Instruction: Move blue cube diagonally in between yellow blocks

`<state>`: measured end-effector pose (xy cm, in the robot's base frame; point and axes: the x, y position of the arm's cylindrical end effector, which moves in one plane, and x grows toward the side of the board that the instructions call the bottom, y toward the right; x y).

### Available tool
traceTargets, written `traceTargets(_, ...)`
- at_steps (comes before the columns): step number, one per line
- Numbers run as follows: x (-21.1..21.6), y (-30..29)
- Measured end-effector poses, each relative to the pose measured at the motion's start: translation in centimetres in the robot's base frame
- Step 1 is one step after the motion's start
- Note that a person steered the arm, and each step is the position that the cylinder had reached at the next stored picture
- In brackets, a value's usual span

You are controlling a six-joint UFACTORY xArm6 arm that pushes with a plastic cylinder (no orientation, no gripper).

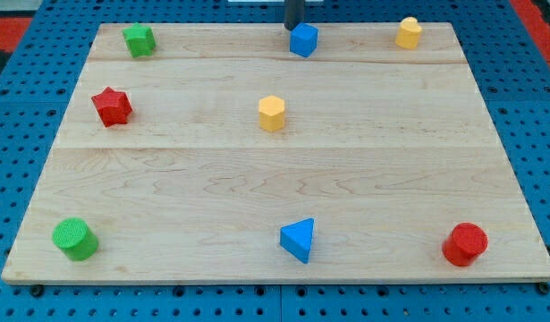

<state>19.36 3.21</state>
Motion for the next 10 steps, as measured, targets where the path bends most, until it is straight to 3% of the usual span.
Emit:
traceTargets(4, 3.7, 3.1)
traceTargets(8, 3.0, 0.3)
traceTargets(10, 4.6, 2.8)
